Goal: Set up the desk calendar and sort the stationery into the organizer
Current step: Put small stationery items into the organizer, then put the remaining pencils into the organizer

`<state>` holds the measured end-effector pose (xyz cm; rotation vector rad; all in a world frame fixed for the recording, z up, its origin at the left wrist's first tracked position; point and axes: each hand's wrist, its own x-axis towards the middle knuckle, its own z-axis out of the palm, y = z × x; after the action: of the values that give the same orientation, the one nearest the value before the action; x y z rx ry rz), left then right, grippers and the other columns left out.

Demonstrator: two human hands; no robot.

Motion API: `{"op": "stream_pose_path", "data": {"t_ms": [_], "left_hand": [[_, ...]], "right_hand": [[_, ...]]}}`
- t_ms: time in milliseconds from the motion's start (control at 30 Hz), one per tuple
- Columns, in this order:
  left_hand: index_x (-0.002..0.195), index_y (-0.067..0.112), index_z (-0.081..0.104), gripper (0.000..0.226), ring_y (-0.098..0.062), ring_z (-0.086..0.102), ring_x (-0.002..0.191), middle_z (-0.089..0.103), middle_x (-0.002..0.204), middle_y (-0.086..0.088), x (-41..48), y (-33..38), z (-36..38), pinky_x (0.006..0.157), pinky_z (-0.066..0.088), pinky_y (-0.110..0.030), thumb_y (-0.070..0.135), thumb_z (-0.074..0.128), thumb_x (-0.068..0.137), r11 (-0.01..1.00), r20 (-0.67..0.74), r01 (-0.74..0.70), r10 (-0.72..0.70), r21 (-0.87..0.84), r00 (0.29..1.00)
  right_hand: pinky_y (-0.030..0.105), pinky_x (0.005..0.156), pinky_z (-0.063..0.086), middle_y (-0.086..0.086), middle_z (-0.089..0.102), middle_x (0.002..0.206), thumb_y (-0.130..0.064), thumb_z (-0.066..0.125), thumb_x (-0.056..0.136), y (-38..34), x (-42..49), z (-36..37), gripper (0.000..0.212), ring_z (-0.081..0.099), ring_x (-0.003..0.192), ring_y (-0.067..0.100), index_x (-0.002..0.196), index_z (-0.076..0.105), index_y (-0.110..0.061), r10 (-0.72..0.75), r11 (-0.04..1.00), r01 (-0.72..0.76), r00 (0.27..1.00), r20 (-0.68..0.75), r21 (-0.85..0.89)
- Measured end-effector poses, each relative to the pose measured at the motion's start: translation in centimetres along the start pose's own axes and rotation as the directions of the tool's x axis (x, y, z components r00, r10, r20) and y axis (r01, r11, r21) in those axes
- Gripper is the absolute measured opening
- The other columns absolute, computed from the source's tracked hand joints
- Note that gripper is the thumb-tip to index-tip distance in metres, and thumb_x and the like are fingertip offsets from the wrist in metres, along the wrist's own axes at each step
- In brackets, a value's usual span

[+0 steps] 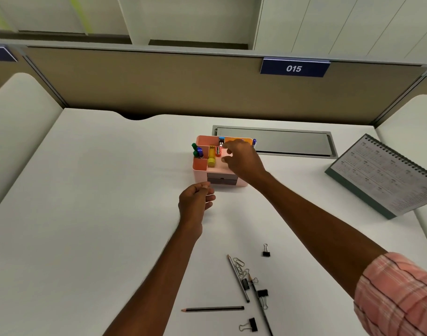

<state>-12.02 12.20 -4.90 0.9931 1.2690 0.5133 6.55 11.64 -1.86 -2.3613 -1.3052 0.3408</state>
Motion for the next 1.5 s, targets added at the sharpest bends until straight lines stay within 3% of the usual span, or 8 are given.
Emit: {"op": "stream_pose_path", "data": {"t_ms": [233, 433, 667, 800, 900, 1133, 1367, 1500], "left_hand": [[0.110, 0.019, 0.075, 0.015, -0.020, 0.076, 0.091, 0.079, 0.100, -0.001, -3.1, -3.1, -0.4, 0.084, 0.064, -0.036, 0.019, 0.064, 0.100, 0.997, 0.144, 0.010, -0.021, 0.080, 0.989], [0.103, 0.021, 0.076, 0.021, -0.023, 0.077, 0.088, 0.080, 0.094, -0.001, -7.1, -6.7, -1.4, 0.080, 0.061, -0.037, 0.008, 0.062, 0.095, 0.972, 0.293, -0.039, -0.031, 0.231, 0.956], [0.092, 0.029, 0.078, 0.016, -0.012, 0.072, 0.075, 0.079, 0.084, 0.000, -10.2, -11.6, -2.8, 0.072, 0.059, -0.029, 0.015, 0.071, 0.088, 0.942, 0.283, -0.040, -0.059, 0.333, 0.957], [0.090, 0.031, 0.077, 0.017, 0.003, 0.070, 0.079, 0.077, 0.084, 0.015, -11.3, -13.1, -3.0, 0.073, 0.055, -0.014, 0.015, 0.073, 0.088, 0.887, 0.210, -0.167, 0.081, 0.431, 0.974], [0.092, 0.031, 0.075, 0.017, 0.007, 0.068, 0.081, 0.076, 0.088, 0.016, -11.8, -13.5, -3.4, 0.067, 0.048, -0.005, 0.014, 0.071, 0.089, 0.851, 0.195, -0.228, 0.152, 0.473, 0.969], [0.089, 0.040, 0.073, 0.021, -0.003, 0.064, 0.072, 0.069, 0.083, 0.009, -12.2, -14.9, -6.3, 0.071, 0.054, -0.022, 0.020, 0.076, 0.083, 0.744, 0.267, -0.318, 0.193, 0.588, 0.944], [0.095, 0.043, 0.069, 0.020, -0.003, 0.063, 0.094, 0.064, 0.093, 0.020, -12.9, -16.4, -11.5, 0.078, 0.053, -0.021, 0.032, 0.081, 0.083, 0.602, 0.398, -0.480, 0.277, 0.638, 0.875], [0.102, 0.046, 0.067, 0.032, 0.008, 0.053, 0.105, 0.059, 0.102, 0.029, -13.0, -17.8, -14.1, 0.084, 0.046, -0.013, 0.052, 0.082, 0.074, 0.448, 0.483, -0.557, 0.279, 0.699, 0.830]], "right_hand": [[0.033, 0.087, 0.057, 0.009, 0.073, 0.115, -0.017, 0.076, 0.091, 1.8, -9.0, -0.3, 0.031, 0.068, 0.100, 0.023, 0.121, 0.071, -0.011, 0.027, 0.991, -0.030, 0.999, 0.019, 0.134], [0.030, 0.072, 0.053, -0.003, 0.072, 0.092, -0.029, 0.080, 0.086, 4.3, -18.8, 1.3, 0.024, 0.064, 0.078, 0.013, 0.108, 0.074, -0.021, 0.111, 0.976, -0.150, 0.965, 0.237, 0.157], [0.034, 0.070, 0.051, -0.007, 0.067, 0.082, -0.043, 0.080, 0.078, 5.9, -27.8, 3.3, 0.028, 0.064, 0.080, 0.014, 0.074, 0.057, -0.026, 0.283, 0.955, -0.293, 0.840, 0.464, -0.052], [0.031, 0.068, 0.041, -0.008, 0.062, 0.092, -0.046, 0.072, 0.080, 5.4, -29.8, 4.2, 0.027, 0.059, 0.084, 0.017, 0.079, 0.052, -0.028, 0.290, 0.955, -0.218, 0.824, 0.487, -0.201], [0.032, 0.073, 0.046, -0.005, 0.065, 0.097, -0.050, 0.073, 0.078, 5.1, -29.9, 4.5, 0.031, 0.064, 0.091, 0.021, 0.083, 0.053, -0.028, 0.306, 0.948, -0.214, 0.824, 0.477, -0.238], [0.033, 0.077, 0.047, 0.000, 0.068, 0.103, -0.047, 0.059, 0.086, 5.2, -29.8, 4.9, 0.025, 0.067, 0.098, 0.027, 0.091, 0.062, -0.023, 0.318, 0.937, -0.225, 0.864, 0.391, -0.266], [0.040, 0.065, 0.057, -0.004, 0.070, 0.074, -0.030, 0.073, 0.071, 6.0, -27.1, 1.4, 0.015, 0.067, 0.070, 0.015, 0.072, 0.063, -0.019, 0.313, 0.916, -0.387, 0.853, 0.417, 0.105], [0.044, 0.063, 0.064, 0.006, 0.075, 0.074, -0.009, 0.080, 0.078, 5.0, -23.5, -1.6, 0.014, 0.075, 0.066, 0.025, 0.086, 0.070, -0.011, 0.233, 0.847, -0.368, 0.906, 0.354, 0.384]]}}
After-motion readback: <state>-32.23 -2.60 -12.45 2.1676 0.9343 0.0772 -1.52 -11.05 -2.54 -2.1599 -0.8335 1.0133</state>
